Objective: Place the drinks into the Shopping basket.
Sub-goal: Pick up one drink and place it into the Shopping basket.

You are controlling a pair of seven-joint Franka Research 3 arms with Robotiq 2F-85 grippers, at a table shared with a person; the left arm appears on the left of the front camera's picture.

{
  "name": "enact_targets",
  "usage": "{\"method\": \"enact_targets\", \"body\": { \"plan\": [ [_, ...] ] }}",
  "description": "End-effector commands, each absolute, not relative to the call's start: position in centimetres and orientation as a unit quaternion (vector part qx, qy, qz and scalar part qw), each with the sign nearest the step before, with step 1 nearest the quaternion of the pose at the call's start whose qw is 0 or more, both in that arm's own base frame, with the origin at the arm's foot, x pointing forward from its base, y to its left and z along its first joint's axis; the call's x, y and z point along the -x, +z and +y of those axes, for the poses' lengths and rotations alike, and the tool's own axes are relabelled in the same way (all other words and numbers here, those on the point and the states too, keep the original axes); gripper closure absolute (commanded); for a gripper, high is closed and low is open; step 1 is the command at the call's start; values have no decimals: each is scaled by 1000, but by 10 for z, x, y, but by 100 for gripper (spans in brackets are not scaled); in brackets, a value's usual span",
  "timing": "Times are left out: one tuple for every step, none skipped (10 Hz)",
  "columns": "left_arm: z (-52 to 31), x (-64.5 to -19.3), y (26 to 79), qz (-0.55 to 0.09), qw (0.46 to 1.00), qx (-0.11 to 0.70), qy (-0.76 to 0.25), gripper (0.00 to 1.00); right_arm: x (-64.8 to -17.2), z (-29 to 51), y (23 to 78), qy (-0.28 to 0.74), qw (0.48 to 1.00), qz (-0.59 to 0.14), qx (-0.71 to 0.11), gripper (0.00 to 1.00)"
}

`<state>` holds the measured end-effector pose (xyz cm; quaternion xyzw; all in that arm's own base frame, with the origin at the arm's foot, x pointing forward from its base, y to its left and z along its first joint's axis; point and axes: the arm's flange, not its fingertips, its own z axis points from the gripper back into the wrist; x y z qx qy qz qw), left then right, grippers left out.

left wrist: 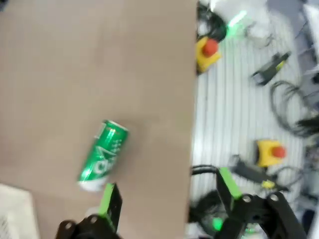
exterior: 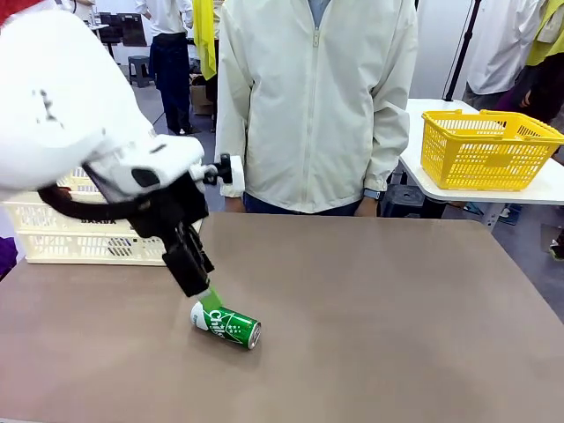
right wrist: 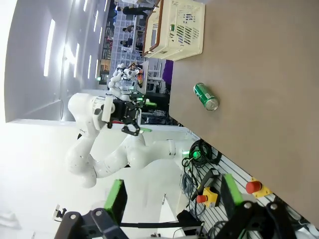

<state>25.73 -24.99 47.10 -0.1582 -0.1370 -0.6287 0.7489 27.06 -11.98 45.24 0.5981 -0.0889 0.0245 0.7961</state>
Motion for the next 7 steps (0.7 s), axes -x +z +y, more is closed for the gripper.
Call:
{"method": "enact_targets", "body": {
  "plan": [
    [-240, -268, 430, -286, 613, 27, -736, 0, -269, -122, 456, 26, 795, -87, -599, 0],
    [-244, -266, 423, -274, 599, -2, -752, 0, -269, -122, 456, 26, 795, -87, -599, 0],
    [-247, -268, 420, -283, 617, -18, -734, 0, -269, -122, 456, 26, 795, -87, -599, 0],
    [-262, -275, 459, -197, 663, 56, -720, 0, -269, -122, 456, 26, 795, -87, -599, 0],
    [-262, -275, 459, -197, 663, 56, -720, 0, -269, -122, 456, 26, 795, -87, -599, 0],
    [-262, -275, 459, -197, 663, 56, -720, 0, -269, -122, 456, 26, 795, -87, -599, 0],
    [-262, -275, 459, -197, 663, 56, -720, 0, -269, -122, 456, 26, 795, -87, -599, 0]
  ]
}}
